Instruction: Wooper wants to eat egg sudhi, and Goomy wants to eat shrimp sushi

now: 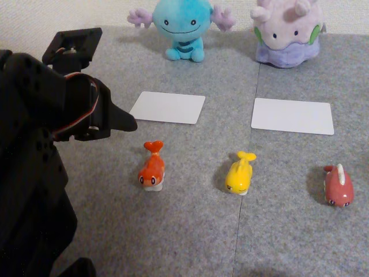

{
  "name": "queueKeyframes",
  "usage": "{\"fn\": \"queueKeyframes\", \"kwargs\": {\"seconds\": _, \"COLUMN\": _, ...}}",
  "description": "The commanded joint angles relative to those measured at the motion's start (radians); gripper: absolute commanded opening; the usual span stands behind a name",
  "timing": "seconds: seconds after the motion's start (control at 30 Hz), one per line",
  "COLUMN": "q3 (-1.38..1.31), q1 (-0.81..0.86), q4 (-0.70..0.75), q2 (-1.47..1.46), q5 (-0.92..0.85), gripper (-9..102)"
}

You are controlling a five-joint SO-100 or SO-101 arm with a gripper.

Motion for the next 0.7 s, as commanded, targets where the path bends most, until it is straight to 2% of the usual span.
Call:
{"fn": "queueKeyframes", "kwargs": {"seconds": 0.0, "q3": 0.008, "q1": -0.002, "q4": 0.012, "q2": 0.072, "q5": -0.020, "gripper": 24}}
{"fn": "queueKeyframes", "kwargs": {"seconds": 0.47, "q3": -0.011, "q1": 0.000, "q4": 0.018, "q2": 0.071, "q5": -0.023, "gripper": 25}}
{"fn": "queueKeyframes", "kwargs": {"seconds": 0.67, "q3": -0.173, "q1": 0.028, "q4": 0.026, "q2": 0.055, "q5": -0.023, "gripper": 25}}
